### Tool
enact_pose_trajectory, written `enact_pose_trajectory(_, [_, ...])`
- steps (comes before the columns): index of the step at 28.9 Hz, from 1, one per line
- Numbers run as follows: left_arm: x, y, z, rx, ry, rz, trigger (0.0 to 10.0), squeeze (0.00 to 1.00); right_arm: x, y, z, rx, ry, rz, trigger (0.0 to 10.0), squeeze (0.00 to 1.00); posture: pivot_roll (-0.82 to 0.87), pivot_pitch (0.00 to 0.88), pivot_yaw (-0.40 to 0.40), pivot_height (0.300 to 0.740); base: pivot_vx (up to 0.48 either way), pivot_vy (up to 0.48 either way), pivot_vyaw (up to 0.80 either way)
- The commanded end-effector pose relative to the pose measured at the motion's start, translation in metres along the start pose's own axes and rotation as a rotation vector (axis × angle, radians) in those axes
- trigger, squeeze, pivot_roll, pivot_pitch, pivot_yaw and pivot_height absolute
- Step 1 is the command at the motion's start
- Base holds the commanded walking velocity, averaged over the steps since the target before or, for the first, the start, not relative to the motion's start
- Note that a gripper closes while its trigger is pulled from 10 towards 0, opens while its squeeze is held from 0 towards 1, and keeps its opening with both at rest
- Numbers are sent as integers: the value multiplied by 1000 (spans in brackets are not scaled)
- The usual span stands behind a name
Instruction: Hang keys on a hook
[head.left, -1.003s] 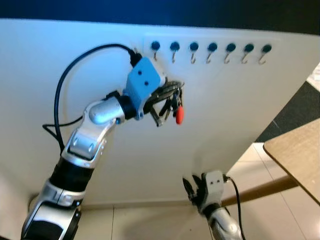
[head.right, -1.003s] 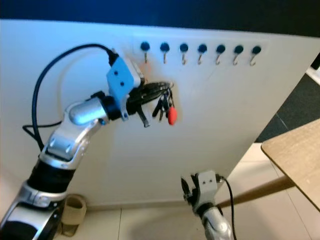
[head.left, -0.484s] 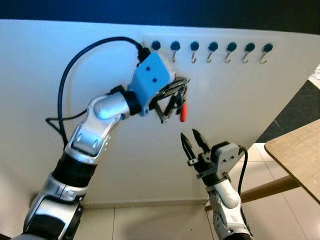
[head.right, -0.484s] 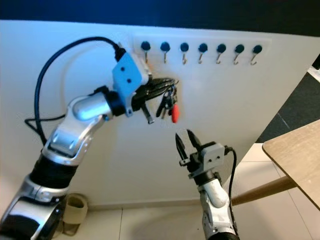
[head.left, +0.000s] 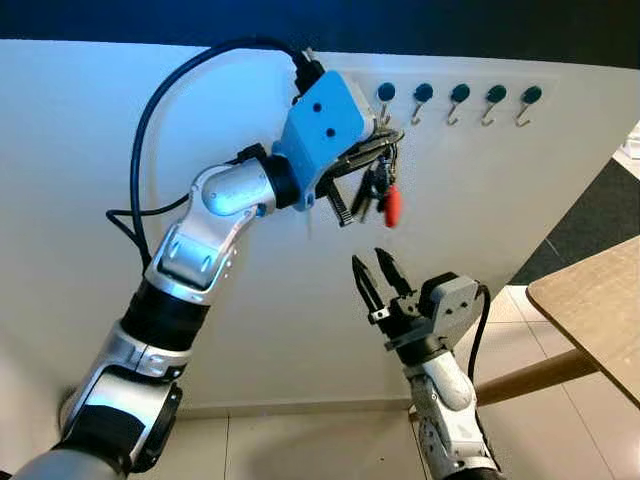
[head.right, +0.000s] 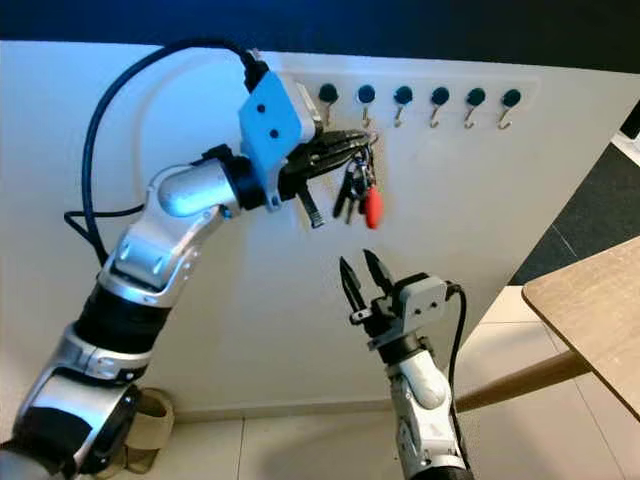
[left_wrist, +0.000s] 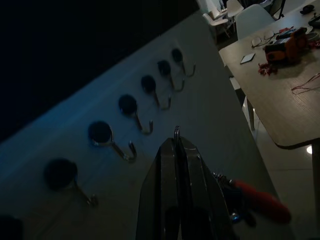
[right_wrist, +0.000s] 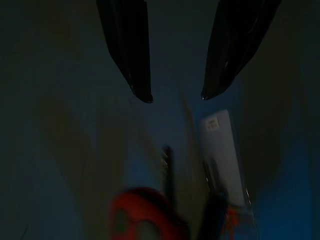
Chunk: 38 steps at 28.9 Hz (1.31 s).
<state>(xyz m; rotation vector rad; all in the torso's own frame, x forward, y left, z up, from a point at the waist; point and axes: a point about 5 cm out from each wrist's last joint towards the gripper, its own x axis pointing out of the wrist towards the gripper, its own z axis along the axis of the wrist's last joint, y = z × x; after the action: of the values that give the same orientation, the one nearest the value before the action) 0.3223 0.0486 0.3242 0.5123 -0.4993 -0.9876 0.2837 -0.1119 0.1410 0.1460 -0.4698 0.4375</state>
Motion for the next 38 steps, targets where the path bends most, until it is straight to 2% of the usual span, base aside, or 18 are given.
enact_pose_trajectory(1, [4,6,2,-8,-2,40,10000,0,3,-1,5,15,-12,-8,10000,0,87,58,-42,740,0,0,0])
enact_pose_trajectory(4, [3,11,-2,-18,21,80,10000,0,5,0,6,17,-16,-7,10000,0,87,59,-42,740,0,0,0])
enact_pose_trajectory(6, [2,22,-10,-25,61,166,10000,0,8,1,9,25,-23,-6,10000,0,88,61,-44,740,0,0,0])
enact_pose_trajectory(8, [2,24,-11,-30,66,181,10000,0,8,1,9,28,-24,-7,10000,0,88,61,-44,740,0,0,0])
enact_pose_trajectory(10, [-1,33,-13,-54,69,252,10000,0,10,2,11,33,-28,-5,10000,0,89,62,-46,740,0,0,0])
enact_pose_trajectory(13, [-2,37,-13,-72,61,274,10000,0,11,2,12,37,-28,-5,10000,0,90,63,-49,740,0,0,0])
enact_pose_trajectory(22, [-4,40,-17,-77,73,285,10000,0,11,2,12,43,-17,-7,10000,0,88,64,-50,740,0,0,0])
enact_pose_trajectory(38, [-11,30,-30,-112,157,183,10000,0,8,1,11,45,0,-18,10000,0,89,71,-51,740,0,0,0])
